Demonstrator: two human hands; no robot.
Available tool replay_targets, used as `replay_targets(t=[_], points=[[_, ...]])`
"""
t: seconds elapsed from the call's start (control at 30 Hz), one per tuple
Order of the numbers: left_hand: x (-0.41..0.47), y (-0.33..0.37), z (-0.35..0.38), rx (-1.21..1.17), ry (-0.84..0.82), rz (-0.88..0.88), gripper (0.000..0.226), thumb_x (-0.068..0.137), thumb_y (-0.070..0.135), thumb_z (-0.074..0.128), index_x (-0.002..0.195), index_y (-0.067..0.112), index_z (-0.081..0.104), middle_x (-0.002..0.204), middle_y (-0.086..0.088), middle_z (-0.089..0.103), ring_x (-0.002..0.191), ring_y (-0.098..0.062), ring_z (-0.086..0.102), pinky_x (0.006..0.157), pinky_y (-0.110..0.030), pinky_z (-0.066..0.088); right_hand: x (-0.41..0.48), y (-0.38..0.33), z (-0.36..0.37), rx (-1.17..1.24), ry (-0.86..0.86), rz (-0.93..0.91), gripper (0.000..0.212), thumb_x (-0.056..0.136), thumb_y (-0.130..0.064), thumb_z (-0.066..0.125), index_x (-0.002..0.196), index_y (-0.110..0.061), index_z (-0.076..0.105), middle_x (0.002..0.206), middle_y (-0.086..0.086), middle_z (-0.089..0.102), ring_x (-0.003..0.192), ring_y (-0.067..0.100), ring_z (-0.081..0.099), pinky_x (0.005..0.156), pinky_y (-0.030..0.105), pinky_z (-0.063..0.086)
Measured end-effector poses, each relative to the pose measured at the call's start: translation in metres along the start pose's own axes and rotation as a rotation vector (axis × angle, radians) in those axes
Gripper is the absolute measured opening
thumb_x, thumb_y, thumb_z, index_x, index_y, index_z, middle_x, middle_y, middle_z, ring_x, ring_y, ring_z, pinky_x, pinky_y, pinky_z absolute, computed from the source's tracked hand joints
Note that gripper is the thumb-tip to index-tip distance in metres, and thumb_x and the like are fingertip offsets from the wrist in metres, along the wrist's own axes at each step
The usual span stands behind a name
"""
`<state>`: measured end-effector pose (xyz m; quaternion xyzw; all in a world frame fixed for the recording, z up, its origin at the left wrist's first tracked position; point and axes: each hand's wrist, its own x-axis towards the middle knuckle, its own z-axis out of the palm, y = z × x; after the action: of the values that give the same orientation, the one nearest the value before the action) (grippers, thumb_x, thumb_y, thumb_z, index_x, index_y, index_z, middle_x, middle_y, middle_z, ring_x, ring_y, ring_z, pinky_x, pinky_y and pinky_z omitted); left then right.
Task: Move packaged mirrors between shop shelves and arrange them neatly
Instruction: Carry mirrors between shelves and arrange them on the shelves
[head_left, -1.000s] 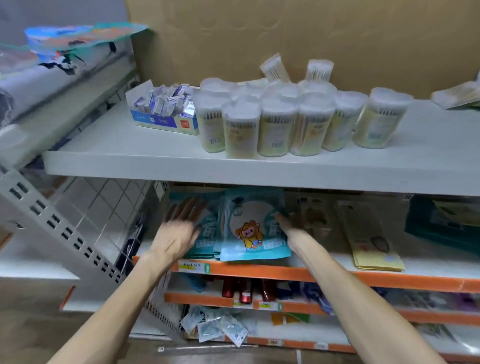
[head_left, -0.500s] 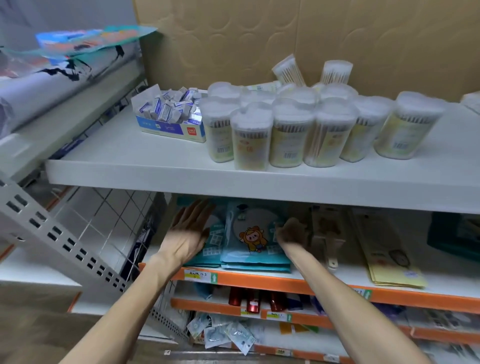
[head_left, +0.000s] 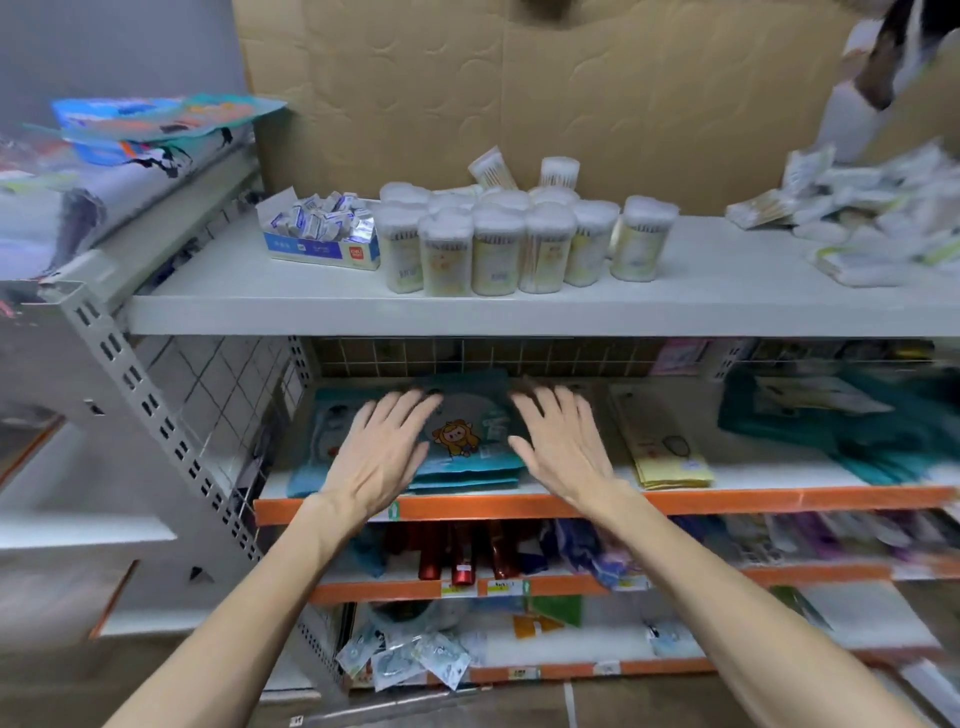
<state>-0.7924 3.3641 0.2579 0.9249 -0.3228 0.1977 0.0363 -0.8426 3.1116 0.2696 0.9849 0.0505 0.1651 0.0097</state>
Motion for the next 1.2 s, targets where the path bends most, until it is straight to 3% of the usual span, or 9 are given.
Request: replay_targets(t=[0.1, 0.27, 0.53, 0.77, 0.93, 1.2], points=[[0.003, 0.03, -0.011, -0.016, 0.002, 0.044, 0.067, 0.094, 0.035, 0.052, 0.153, 0.023, 0.023, 0.157, -0.003, 0.03, 0.144, -0.027, 0.03, 0.117, -0.048, 0.026, -0.031, 0.02, -0.019, -0.1, 0.072, -0.083, 0.072, 0.086, -0.047, 0.061, 0.148, -0.017, 0.04, 0.154, 0.011, 0.037, 0.139, 0.031, 0.036, 0.114, 0.048, 0.029], [0.021, 0.101, -0.02, -0.036, 0.022, 0.176, 0.074, 0.093, 0.039, 0.05, 0.156, 0.022, 0.015, 0.163, 0.0, 0.012, 0.15, -0.023, 0.011, 0.119, -0.05, 0.019, -0.101, 0.073, -0.044, -0.188, 0.086, -0.04, 0.072, 0.09, -0.05, 0.05, 0.153, -0.021, 0.029, 0.161, 0.006, 0.022, 0.143, 0.027, 0.029, 0.118, 0.046, 0.021], [0.071, 0.257, -0.016, -0.076, 0.022, 0.416, 0.078, 0.09, 0.037, 0.055, 0.156, 0.024, 0.016, 0.163, 0.001, 0.013, 0.15, -0.023, 0.015, 0.118, -0.049, 0.021, -0.224, 0.195, -0.086, -0.326, 0.074, 0.169, 0.071, 0.092, -0.05, 0.051, 0.153, -0.022, 0.028, 0.161, 0.009, 0.023, 0.142, 0.031, 0.032, 0.115, 0.05, 0.025], [0.122, 0.436, -0.004, -0.111, 0.024, 0.55, 0.075, 0.093, 0.036, 0.05, 0.156, 0.025, 0.011, 0.164, 0.003, 0.007, 0.15, -0.022, 0.011, 0.119, -0.049, 0.017, -0.341, 0.329, -0.124, -0.373, 0.059, 0.338, 0.072, 0.09, -0.05, 0.055, 0.151, -0.02, 0.032, 0.159, 0.01, 0.028, 0.141, 0.031, 0.034, 0.115, 0.049, 0.026], [0.146, 0.555, 0.013, -0.104, 0.005, 0.597, 0.091, 0.085, 0.022, 0.068, 0.156, 0.024, 0.011, 0.164, 0.002, 0.007, 0.15, -0.021, 0.009, 0.12, -0.046, 0.014, -0.413, 0.412, -0.141, -0.36, 0.033, 0.444, 0.071, 0.089, -0.049, 0.053, 0.151, -0.022, 0.032, 0.156, 0.008, 0.032, 0.139, 0.03, 0.035, 0.114, 0.046, 0.025], [0.184, 0.651, 0.035, -0.13, -0.058, 0.63, 0.086, 0.087, 0.037, 0.064, 0.155, 0.024, 0.014, 0.163, 0.001, 0.013, 0.149, -0.023, 0.015, 0.119, -0.048, 0.018, -0.455, 0.503, -0.135, -0.296, 0.044, 0.493, 0.068, 0.087, -0.045, 0.056, 0.147, -0.019, 0.038, 0.154, 0.008, 0.034, 0.138, 0.03, 0.036, 0.114, 0.045, 0.026]])
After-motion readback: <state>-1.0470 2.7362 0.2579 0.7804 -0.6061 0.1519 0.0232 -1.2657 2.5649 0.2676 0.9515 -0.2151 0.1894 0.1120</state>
